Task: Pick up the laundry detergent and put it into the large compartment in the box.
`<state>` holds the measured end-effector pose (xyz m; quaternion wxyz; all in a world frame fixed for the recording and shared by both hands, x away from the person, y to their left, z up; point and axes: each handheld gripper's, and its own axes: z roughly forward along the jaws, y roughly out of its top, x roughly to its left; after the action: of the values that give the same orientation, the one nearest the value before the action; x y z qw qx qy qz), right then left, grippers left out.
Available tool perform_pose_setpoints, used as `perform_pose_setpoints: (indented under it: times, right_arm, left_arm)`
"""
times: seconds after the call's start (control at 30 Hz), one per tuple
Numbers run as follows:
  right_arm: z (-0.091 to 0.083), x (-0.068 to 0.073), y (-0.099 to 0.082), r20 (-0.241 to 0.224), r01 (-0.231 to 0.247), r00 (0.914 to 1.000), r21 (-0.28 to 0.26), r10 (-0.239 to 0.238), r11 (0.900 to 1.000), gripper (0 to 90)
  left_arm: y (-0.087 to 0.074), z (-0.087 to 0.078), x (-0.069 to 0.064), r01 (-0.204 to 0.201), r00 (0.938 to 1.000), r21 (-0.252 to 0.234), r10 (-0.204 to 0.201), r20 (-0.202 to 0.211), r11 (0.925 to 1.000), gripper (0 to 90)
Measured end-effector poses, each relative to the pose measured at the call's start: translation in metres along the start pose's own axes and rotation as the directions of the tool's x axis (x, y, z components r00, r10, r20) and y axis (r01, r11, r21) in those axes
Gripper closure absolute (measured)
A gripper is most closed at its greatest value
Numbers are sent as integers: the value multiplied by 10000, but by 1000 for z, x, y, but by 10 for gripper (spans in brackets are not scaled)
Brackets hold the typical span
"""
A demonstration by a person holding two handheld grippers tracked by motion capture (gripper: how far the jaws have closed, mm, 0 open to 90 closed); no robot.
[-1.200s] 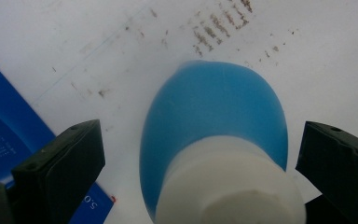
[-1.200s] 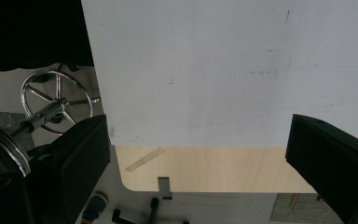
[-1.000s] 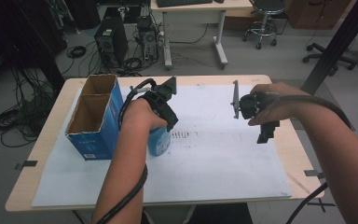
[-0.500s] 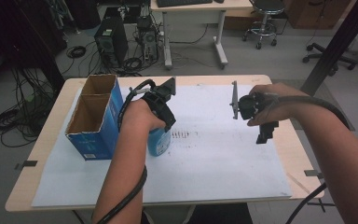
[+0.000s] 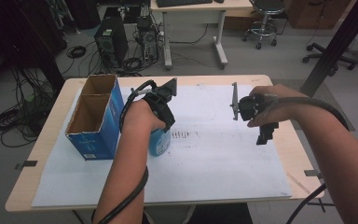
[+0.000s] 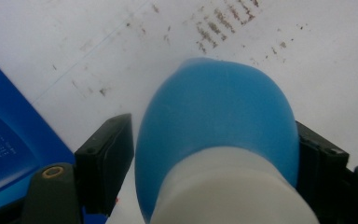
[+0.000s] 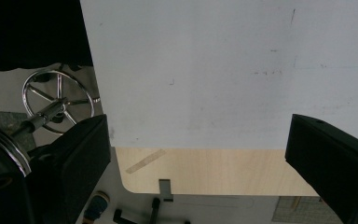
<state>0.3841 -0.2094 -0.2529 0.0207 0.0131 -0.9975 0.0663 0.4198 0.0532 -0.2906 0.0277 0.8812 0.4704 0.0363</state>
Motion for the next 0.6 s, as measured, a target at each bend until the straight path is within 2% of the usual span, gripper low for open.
perform_pose_setpoints:
  times: [0.2,0.23,0.37,0.6]
  right_arm:
    - [1,-1,0,-27,1,10000,12,-1,10000,65]
    - [1,-1,0,-25,-7,10000,18,7,10000,65]
    - [1,-1,0,-34,-22,10000,2,22,10000,65]
    - [3,-1,1,-62,-33,10000,49,34,10000,65]
  left_arm:
    - [-1,3,1,13,9999,3,-13,162,10000,353]
    - [0,3,1,-84,9998,57,83,205,9999,364]
    - [0,4,0,31,9998,2,-31,215,10000,374]
    - [-1,4,1,-107,9997,-24,107,235,9999,381]
